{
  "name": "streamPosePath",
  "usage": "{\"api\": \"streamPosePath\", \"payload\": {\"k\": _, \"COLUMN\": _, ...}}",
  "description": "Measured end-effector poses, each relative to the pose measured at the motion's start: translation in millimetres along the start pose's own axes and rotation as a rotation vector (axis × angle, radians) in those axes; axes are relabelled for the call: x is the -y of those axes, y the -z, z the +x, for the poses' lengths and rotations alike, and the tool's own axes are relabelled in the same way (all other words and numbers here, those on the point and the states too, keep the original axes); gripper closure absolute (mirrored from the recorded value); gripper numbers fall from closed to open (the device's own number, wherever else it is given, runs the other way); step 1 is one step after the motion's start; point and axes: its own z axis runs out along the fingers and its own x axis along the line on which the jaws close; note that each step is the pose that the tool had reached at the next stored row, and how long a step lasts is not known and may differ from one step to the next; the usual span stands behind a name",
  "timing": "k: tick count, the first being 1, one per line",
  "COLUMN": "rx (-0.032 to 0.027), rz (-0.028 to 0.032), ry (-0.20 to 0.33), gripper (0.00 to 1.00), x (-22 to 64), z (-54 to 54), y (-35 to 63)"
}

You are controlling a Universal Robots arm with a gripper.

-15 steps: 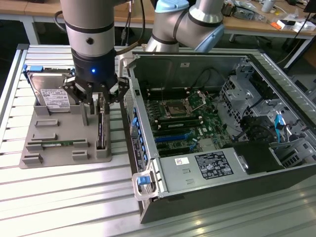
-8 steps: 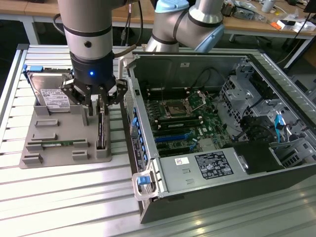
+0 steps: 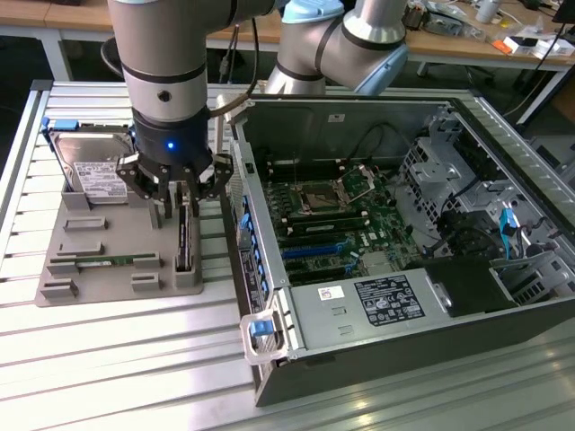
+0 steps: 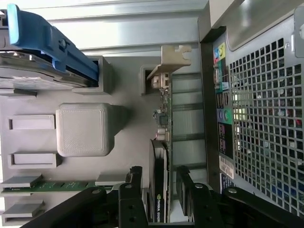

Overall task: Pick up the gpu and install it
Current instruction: 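Pick up the gpu and move the gpu toward the slot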

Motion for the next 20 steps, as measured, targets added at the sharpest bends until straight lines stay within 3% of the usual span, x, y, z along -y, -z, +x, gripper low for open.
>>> {"api": "streamPosePath", "payload": {"k": 12, "rx": 0.0001, "rz": 0.0008, "ry": 0.001, "gripper": 0.58, "x": -6.8, "z": -0.3, "y": -10.3}}
{"api": "streamPosePath", "payload": {"k": 18, "rx": 0.0, "rz": 0.0009, "ry": 0.001, "gripper": 0.58, "x": -6.8, "z": -0.5, "y": -10.9}}
{"api": "streamPosePath", "payload": {"k": 20, "rx": 0.0, "rz": 0.001, "ry": 0.001, "gripper": 0.66, "x": -6.8, "z": -0.5, "y": -10.9}}
